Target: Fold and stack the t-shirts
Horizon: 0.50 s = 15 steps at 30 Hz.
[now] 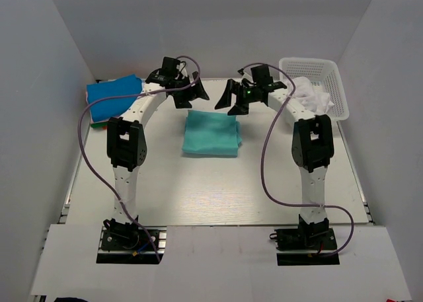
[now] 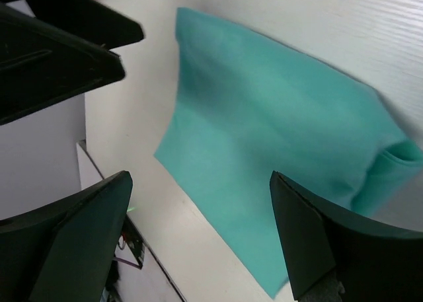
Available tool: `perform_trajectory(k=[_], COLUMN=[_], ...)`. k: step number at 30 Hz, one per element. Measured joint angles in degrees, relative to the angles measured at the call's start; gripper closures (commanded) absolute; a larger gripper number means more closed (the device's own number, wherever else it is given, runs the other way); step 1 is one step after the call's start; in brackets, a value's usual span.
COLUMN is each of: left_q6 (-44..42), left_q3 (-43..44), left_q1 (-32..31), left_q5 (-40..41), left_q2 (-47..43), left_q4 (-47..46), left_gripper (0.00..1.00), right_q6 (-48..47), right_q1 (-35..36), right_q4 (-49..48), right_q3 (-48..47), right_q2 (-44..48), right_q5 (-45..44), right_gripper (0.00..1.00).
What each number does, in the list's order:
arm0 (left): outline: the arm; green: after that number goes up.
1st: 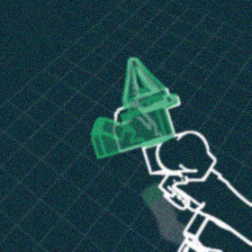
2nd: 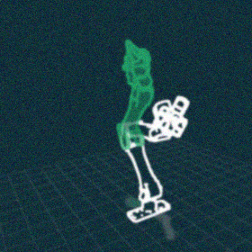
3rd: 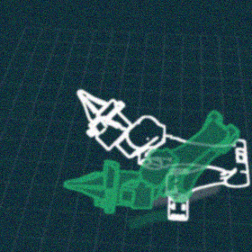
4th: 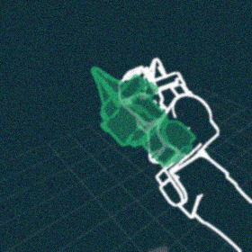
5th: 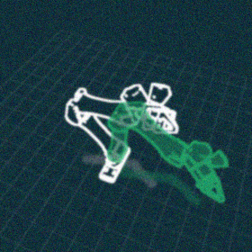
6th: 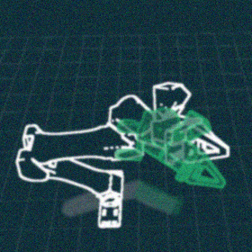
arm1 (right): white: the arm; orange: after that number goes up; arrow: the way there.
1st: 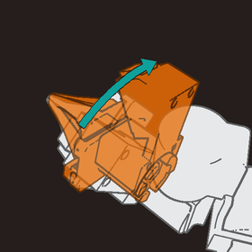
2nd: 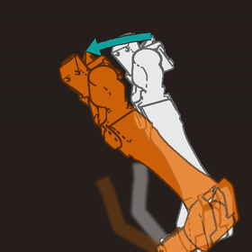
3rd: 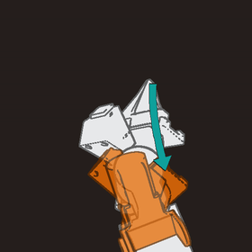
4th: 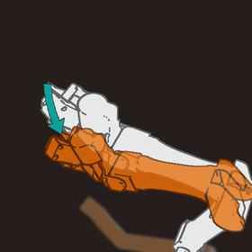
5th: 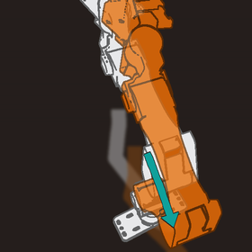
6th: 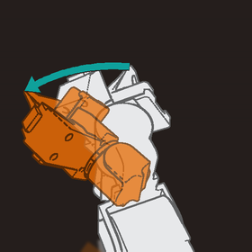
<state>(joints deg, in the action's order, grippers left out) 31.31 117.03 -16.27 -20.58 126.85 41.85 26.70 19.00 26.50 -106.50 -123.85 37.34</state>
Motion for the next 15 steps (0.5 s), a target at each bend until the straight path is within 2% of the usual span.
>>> perform_trajectory(k=[5, 11, 15], left_q6=[0.0, 0.0, 0.2], left_q3=[0.1, 0.1, 4.0], left_q1=[-0.1, 0.5, 1.1], left_q5=[-3.2, -4.1, -4.9], left_q2=[3.5, 11.4, 13.4], left_q4=[-3.6, -3.2, -2.1], left_gripper=[0.00, 0.00, 0.00], right_q6=[4.2, 6.5, 7.8], right_q1=[1.2, -0.6, -2.1], right_q4=[-6.6, -8.9, -9.6], right_q3=[0.7, -0.6, -1.1], right_q2=[-3.1, -11.3, -13.7], right_q5=[1.9, 1.4, 3.9], right_gripper=[0.10, 0.10, 0.10])
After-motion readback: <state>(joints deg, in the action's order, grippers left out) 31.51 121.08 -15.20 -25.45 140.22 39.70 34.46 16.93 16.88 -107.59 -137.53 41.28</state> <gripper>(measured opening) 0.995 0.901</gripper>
